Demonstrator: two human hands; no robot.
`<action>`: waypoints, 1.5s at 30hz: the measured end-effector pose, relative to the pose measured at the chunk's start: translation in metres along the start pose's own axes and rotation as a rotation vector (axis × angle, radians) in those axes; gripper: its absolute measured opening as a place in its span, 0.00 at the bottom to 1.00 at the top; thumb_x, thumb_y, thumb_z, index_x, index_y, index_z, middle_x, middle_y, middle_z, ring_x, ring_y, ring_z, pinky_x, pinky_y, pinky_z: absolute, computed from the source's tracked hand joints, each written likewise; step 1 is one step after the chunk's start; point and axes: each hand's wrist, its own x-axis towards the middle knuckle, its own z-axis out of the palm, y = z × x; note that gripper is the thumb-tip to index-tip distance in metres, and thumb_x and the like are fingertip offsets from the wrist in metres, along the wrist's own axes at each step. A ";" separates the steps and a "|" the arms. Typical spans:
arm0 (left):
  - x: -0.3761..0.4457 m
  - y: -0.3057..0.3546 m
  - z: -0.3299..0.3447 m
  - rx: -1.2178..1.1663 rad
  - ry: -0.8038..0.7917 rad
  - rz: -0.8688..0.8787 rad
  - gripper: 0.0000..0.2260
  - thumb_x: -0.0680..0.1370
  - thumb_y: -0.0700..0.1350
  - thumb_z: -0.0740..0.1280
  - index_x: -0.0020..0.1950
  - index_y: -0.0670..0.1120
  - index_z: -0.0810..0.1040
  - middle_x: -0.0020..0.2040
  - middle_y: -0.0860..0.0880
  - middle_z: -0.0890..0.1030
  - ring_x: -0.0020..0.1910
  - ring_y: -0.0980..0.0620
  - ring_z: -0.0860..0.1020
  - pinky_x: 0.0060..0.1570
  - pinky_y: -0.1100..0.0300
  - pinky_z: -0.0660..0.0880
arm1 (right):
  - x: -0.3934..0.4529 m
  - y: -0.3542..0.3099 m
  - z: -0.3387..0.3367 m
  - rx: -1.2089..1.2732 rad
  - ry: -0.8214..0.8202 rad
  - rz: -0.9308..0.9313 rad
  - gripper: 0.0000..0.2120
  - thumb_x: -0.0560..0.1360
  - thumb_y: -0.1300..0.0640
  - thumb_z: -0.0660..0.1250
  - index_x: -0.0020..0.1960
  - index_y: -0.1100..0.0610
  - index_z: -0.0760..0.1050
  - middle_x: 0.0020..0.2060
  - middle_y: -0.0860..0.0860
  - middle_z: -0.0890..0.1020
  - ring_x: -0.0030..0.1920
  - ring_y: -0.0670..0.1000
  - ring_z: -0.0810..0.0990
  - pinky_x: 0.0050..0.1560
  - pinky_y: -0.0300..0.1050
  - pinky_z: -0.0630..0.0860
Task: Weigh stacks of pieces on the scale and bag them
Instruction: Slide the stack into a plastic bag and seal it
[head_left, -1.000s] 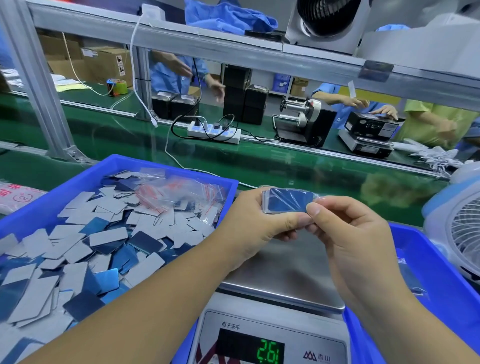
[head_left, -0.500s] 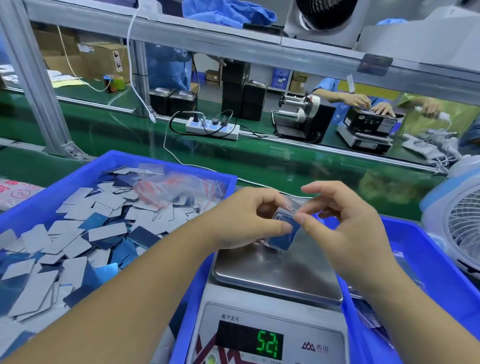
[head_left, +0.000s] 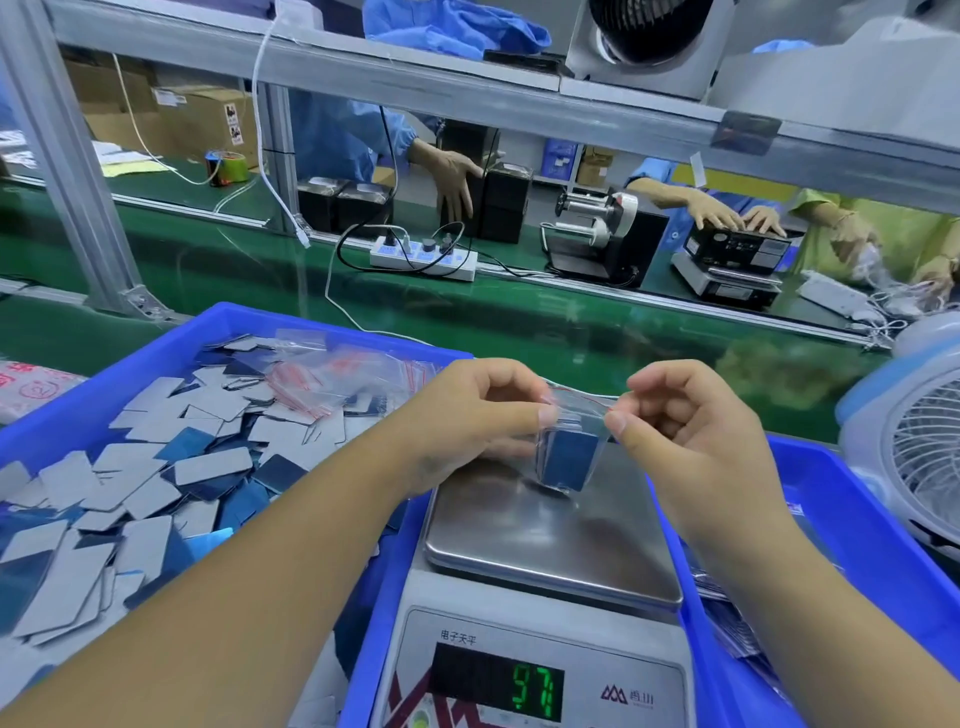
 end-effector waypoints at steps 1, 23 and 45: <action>0.000 0.000 -0.001 -0.004 0.006 0.001 0.07 0.70 0.39 0.74 0.37 0.51 0.83 0.40 0.49 0.82 0.43 0.51 0.82 0.46 0.54 0.81 | 0.000 0.000 0.000 0.004 -0.008 0.000 0.16 0.73 0.64 0.72 0.47 0.43 0.75 0.38 0.46 0.83 0.39 0.46 0.80 0.44 0.45 0.77; -0.001 0.001 0.010 0.048 0.030 0.029 0.06 0.71 0.43 0.72 0.36 0.53 0.81 0.42 0.45 0.78 0.37 0.56 0.76 0.38 0.61 0.78 | -0.004 0.003 0.011 0.072 -0.059 0.051 0.15 0.74 0.69 0.70 0.45 0.48 0.74 0.37 0.45 0.81 0.39 0.45 0.78 0.42 0.38 0.76; -0.001 0.002 0.013 0.278 0.020 0.113 0.02 0.70 0.47 0.73 0.38 0.53 0.83 0.39 0.46 0.79 0.41 0.47 0.72 0.45 0.51 0.69 | -0.002 -0.007 0.005 0.089 -0.106 0.111 0.15 0.69 0.69 0.75 0.42 0.53 0.73 0.32 0.49 0.82 0.35 0.47 0.81 0.39 0.39 0.78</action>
